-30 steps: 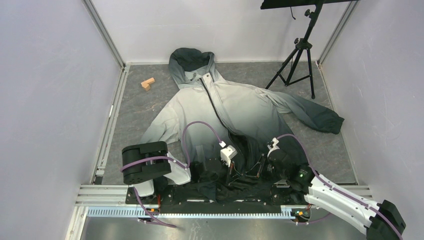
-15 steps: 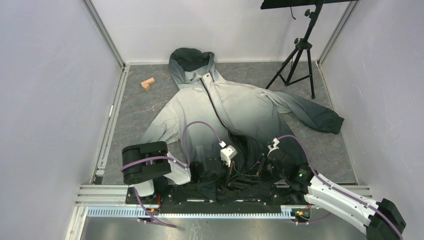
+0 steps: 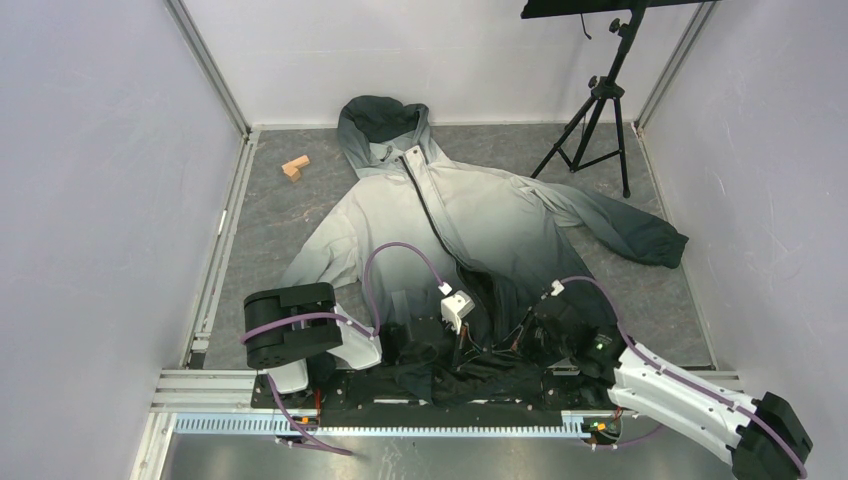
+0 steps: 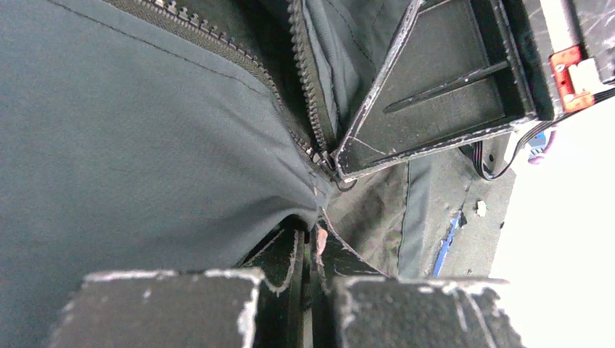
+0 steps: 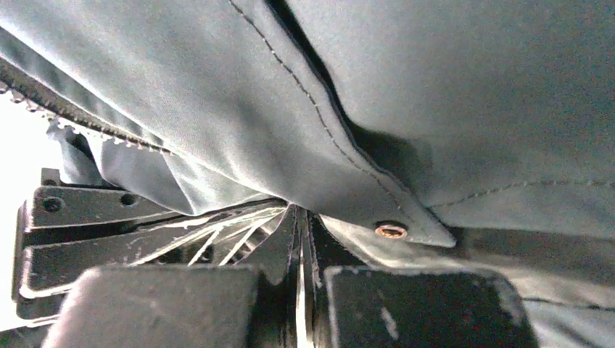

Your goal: Zip up the jacket

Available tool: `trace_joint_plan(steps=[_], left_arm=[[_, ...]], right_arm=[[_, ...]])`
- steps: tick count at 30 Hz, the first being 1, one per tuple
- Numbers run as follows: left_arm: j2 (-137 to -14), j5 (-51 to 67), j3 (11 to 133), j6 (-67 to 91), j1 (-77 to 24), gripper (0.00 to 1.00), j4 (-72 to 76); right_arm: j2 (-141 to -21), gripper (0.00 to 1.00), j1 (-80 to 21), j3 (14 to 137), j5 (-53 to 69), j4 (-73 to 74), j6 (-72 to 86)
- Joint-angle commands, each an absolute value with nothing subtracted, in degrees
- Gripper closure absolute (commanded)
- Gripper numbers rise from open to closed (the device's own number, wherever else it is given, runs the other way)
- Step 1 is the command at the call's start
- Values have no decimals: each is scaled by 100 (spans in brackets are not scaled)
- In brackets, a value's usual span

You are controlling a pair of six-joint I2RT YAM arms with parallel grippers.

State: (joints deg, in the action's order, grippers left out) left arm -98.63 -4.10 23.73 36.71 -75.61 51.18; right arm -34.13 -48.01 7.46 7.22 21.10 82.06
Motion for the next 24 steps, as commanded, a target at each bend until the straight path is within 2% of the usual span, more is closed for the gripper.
trace_joint_plan(steps=[1, 6, 9, 14, 20, 24], left_arm=[[-9851, -450, 2467, 3825, -7565, 98, 5134], [-9633, -857, 2587, 3764, -7742, 98, 4653], [-9526, -1214, 2713, 3676, -7944, 98, 4295], [-9296, -1614, 2540, 3662, -8096, 98, 4312], [-8832, -2881, 2748, 3203, -8817, 98, 3505], [-8957, -2801, 2768, 3159, -8873, 98, 3624]], right_arm=[[-3655, 100, -4825, 1320, 521, 2584, 8960], [-3830, 100, -4823, 1137, 1047, 1225, 9804], [-3905, 100, -4815, 1241, 860, 726, 10228], [-4038, 100, -4367, 1942, 267, 1473, 10245], [-4590, 100, -3305, 2090, 992, 1543, 9724], [-4743, 100, -3106, 2377, 1085, 1462, 9482]])
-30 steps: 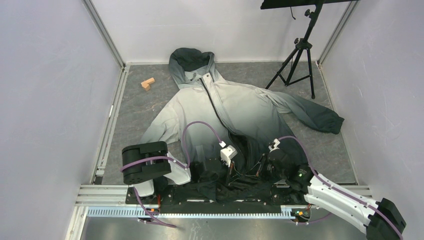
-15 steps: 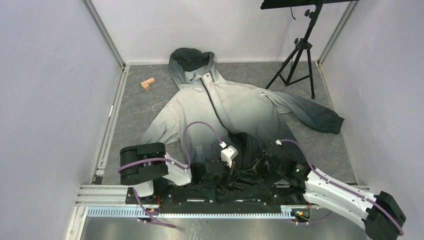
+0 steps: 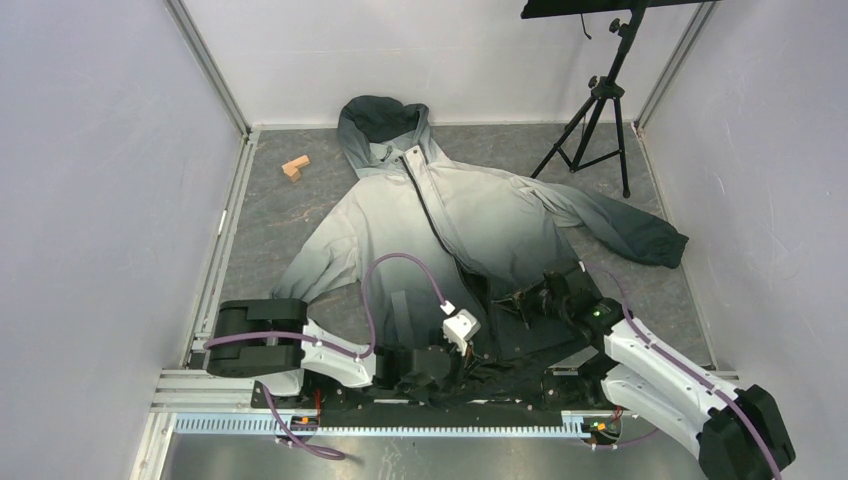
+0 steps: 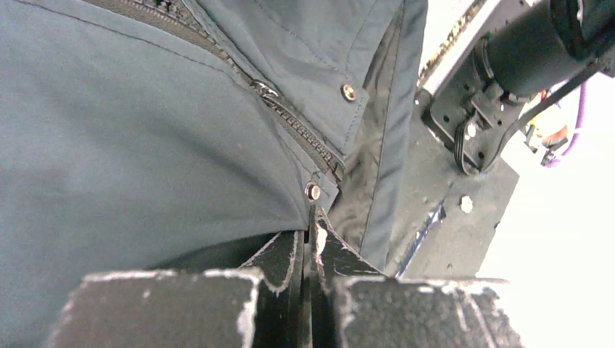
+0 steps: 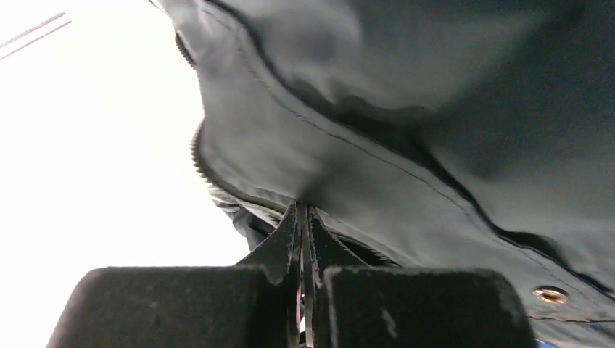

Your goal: Zip up the jacket

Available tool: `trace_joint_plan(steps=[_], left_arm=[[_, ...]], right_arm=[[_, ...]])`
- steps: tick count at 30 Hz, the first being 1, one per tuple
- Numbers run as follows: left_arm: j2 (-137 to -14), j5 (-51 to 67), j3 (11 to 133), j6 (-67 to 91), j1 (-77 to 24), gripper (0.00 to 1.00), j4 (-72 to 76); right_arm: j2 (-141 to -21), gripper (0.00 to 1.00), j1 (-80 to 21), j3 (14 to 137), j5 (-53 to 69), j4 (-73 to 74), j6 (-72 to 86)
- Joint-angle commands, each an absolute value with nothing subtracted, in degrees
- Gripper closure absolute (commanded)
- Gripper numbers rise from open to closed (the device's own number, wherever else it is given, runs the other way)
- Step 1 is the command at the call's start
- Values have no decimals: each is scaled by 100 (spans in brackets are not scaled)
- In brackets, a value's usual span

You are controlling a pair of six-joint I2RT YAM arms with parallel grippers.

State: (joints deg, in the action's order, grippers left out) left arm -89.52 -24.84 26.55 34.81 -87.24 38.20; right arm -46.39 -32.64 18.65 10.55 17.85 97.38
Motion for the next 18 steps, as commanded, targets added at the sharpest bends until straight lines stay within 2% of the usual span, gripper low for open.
trace_joint_plan(steps=[1, 6, 8, 10, 13, 14, 15, 16, 17, 18], left_arm=[[-9003, -2750, 2774, 3142, -8874, 98, 3647], [-9039, -2667, 2898, 3075, -8873, 98, 3543], [-8992, -2673, 2848, 3068, -8868, 98, 3589], [-8989, -2663, 2813, 3065, -8869, 98, 3632], [-8946, -2696, 2690, 3100, -8864, 98, 3802], [-8916, -2731, 2626, 3123, -8866, 98, 3882], [-8889, -2769, 2539, 3150, -8848, 98, 3971], [-8863, -2786, 2472, 3199, -8828, 98, 4084], [-8845, -2790, 2379, 3248, -8784, 98, 4210], [-8824, -2787, 2310, 3286, -8743, 98, 4303]], right_arm=[[-4799, 100, -3094, 2500, 1069, 1498, 9378], [-5297, 100, -3056, 3432, 1022, 2049, 8335], [-5414, 100, -3067, 4053, 344, 2714, 7246], [-5461, 100, -3061, 4330, 123, 2644, 5440], [-5396, 80, -3063, 4427, -288, 3373, 3474], [-5284, 69, -3059, 4283, -372, 3499, 2935], [-5151, 56, -3058, 4119, -291, 3557, 2503], [-5046, 40, -3059, 3933, 42, 3546, 2140], [-4971, 18, -3059, 3808, 332, 3586, 1891], [-4926, 6, -3059, 3718, 512, 3656, 1809]])
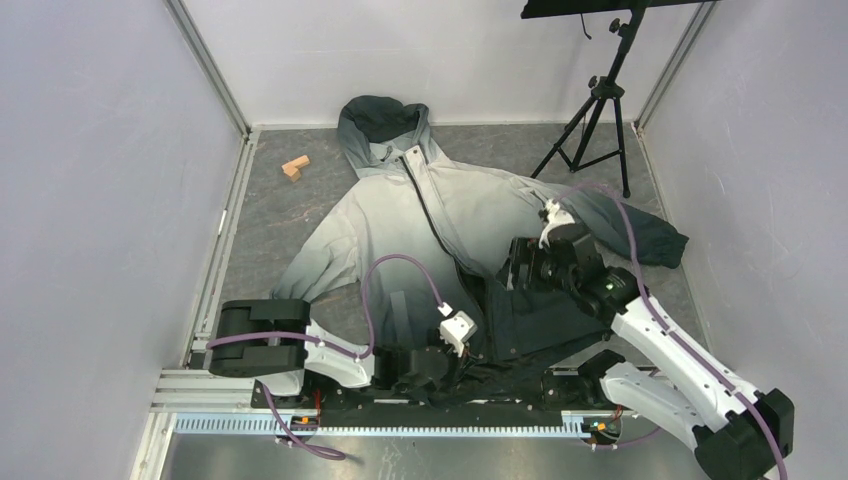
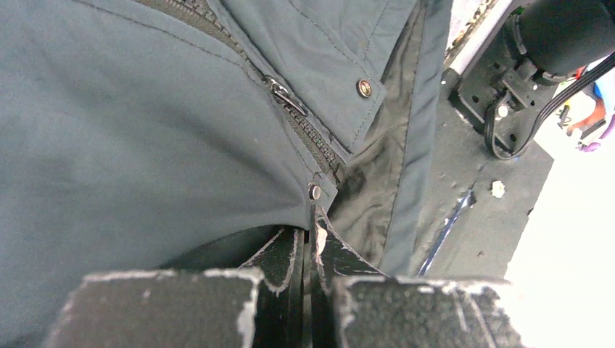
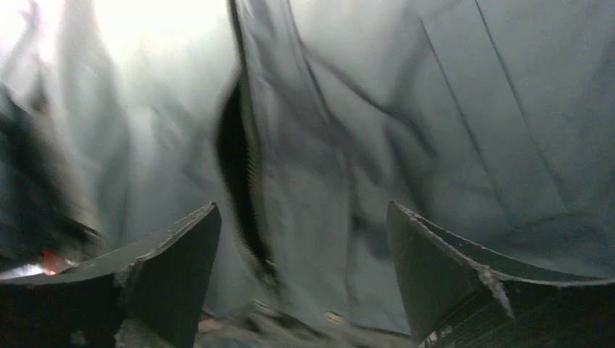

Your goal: Zip up the jacket

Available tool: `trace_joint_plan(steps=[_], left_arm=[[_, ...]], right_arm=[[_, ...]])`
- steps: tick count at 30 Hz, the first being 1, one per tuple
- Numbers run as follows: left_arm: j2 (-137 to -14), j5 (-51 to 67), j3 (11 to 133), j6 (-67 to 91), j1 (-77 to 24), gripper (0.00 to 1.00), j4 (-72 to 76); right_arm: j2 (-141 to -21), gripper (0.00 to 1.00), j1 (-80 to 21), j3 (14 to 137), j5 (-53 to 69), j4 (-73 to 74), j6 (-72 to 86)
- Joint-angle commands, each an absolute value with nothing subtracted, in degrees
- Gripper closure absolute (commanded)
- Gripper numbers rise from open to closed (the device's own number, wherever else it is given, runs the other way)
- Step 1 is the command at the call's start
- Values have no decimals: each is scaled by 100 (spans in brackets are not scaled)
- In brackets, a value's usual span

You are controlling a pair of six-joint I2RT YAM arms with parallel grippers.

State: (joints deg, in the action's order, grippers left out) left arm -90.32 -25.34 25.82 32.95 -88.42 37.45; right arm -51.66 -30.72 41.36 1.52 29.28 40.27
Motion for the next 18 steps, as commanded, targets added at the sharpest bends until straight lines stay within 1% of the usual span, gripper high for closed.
trace_joint_plan(steps=[1, 2, 5, 7, 9, 10, 12, 13, 18], left_arm=[[-8815, -2771, 2237, 3333, -8687, 98, 4389], [-8802, -2746, 2179, 3374, -8648, 98, 4454], [-8786, -2718, 2090, 3473, -8571, 98, 4516], [-8796, -2674, 2048, 3507, -8542, 98, 4572], [-8797, -2654, 2022, 3526, -8521, 98, 4608], [-8790, -2654, 2013, 3540, -8510, 98, 4622], [-8820, -2615, 1989, 3560, -8483, 98, 4688], [-8830, -2590, 1991, 3573, -8468, 98, 4702], [-8838, -2537, 1993, 3572, -8447, 98, 4731]], right_arm=[[-4797, 7, -3064, 3569, 711, 3617, 1818], [-4634, 10, -3067, 3394, 932, 3506, 1886], [-4080, 12, -3065, 2878, 1648, 2965, 2446], [-4009, 17, -3067, 2597, 2103, 2714, 2901], [-4062, 20, -3065, 2193, 2682, 2284, 3260], [-4086, 26, -3065, 2029, 2806, 2149, 3288], [-4080, 38, -3099, 1892, 2639, 2099, 3166], [-4058, 43, -3111, 1875, 2552, 2096, 3116], [-4056, 52, -3369, 1601, 2824, 1398, 3171]])
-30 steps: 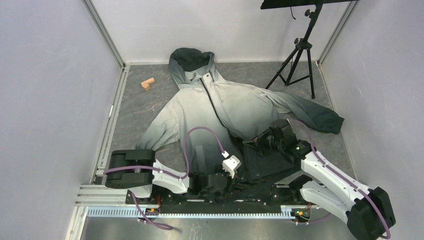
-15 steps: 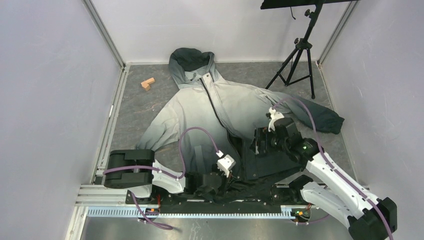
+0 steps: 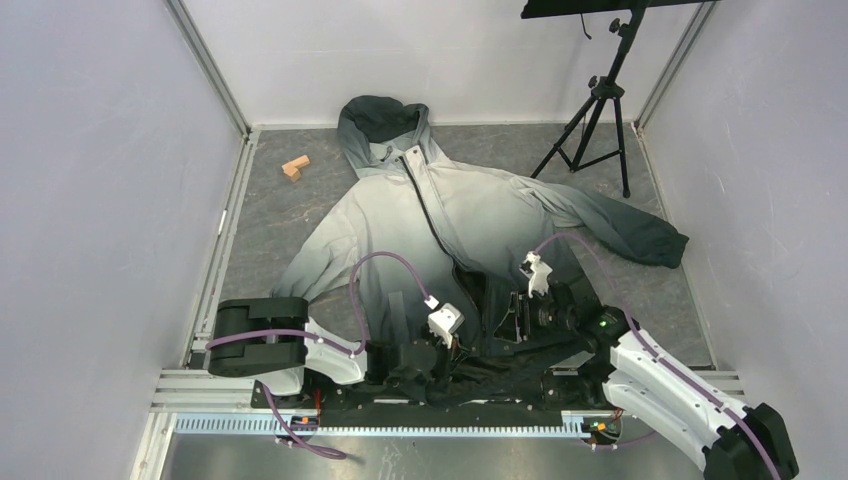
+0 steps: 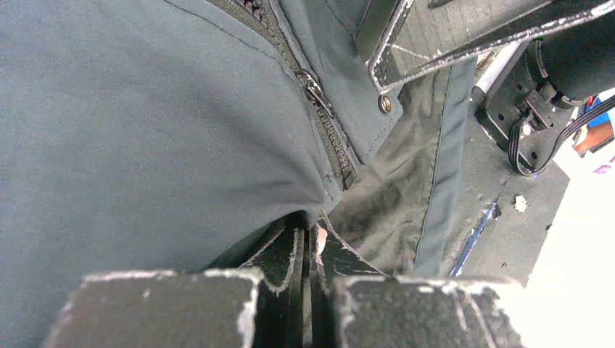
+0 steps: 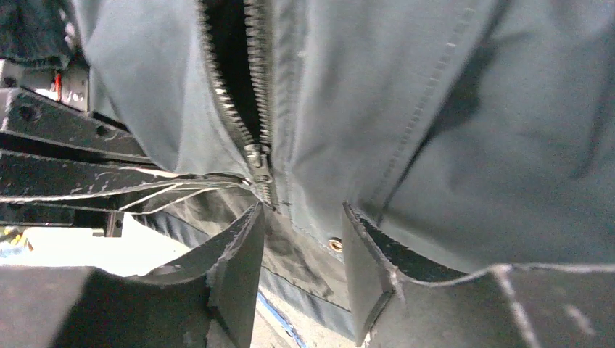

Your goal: Zip up the jacket

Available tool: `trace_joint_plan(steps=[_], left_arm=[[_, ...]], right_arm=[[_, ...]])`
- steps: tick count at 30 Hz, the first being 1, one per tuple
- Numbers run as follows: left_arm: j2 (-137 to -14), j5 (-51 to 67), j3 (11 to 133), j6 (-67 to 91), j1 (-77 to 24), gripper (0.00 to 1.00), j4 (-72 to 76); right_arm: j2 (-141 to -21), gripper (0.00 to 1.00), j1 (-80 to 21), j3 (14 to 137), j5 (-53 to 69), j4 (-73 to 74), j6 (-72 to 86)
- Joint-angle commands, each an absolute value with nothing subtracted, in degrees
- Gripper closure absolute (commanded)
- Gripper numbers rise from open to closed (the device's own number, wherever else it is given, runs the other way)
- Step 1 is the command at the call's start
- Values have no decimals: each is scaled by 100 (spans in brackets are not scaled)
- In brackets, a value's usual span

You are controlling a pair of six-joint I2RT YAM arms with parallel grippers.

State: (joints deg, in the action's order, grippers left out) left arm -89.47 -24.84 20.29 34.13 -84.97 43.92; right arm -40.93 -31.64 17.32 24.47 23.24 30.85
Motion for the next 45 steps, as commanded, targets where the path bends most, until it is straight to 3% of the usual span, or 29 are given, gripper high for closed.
trace_joint_plan(steps=[1, 9, 18, 45], left_arm=[[-8849, -2515, 1995, 3564, -8434, 98, 4732], [-8887, -2426, 2030, 3558, -8404, 98, 4742], [-8890, -2330, 2013, 3538, -8396, 98, 4799], [-8961, -2154, 2092, 3443, -8394, 98, 4853]], right_arm=[[-4098, 55, -3475, 1572, 2830, 1297, 3206], [-4443, 62, -4038, 1739, 2441, 990, 3298], [-4732, 58, -4212, 1753, 2203, 815, 3291], [-5231, 77, -4711, 2362, 1231, 1099, 3204]])
